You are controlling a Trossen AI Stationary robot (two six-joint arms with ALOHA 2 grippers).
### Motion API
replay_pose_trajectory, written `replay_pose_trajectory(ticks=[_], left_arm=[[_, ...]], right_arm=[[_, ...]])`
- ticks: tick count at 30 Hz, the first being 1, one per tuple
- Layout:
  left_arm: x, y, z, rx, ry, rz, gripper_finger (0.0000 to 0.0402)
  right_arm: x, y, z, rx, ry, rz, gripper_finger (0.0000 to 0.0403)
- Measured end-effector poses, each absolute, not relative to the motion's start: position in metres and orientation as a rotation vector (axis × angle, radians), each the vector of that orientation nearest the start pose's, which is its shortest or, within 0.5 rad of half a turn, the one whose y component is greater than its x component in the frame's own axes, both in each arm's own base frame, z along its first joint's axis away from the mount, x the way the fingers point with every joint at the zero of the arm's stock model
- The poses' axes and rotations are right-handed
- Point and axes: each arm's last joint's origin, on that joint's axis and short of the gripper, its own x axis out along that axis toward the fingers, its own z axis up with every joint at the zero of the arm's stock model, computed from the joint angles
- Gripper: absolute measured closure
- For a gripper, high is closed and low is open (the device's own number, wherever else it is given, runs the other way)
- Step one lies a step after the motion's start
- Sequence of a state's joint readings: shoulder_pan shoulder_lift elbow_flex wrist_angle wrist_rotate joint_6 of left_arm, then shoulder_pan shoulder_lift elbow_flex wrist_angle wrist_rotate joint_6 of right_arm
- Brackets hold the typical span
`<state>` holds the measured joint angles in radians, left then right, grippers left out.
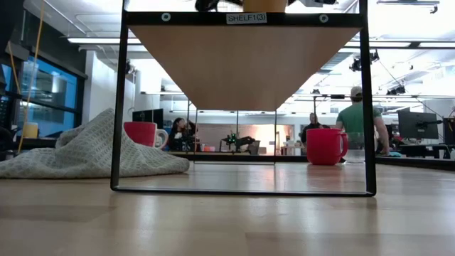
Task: Stack small to large cups/mugs on shelf
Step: Put the yellow cup on the shelf
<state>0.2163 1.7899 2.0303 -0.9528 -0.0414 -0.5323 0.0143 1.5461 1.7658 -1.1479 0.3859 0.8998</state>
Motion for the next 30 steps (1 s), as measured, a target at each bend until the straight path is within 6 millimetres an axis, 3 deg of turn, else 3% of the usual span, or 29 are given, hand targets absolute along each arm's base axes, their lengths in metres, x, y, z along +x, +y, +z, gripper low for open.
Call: replay_pose_trajectory(ticks=[8,17,23,30], left_arm=[[0.349,0.075,0.445,-0.555,0.504,0.312,0.0165],[0.292,0.062,0.492,-0.511,0.373,0.270,0.0163],[0.245,0.052,0.518,-0.487,0.294,0.250,0.0163],[0.217,0.047,0.532,-0.478,0.226,0.246,0.0163]], right_arm=[[0.298,-0.007,0.405,0.641,0.659,-0.723,0.0401],[0.288,-0.015,0.405,0.555,0.709,-0.773,0.0402],[0.281,-0.034,0.404,0.490,0.750,-0.853,0.0402],[0.292,-0.071,0.396,0.437,0.660,-0.869,0.0402]])
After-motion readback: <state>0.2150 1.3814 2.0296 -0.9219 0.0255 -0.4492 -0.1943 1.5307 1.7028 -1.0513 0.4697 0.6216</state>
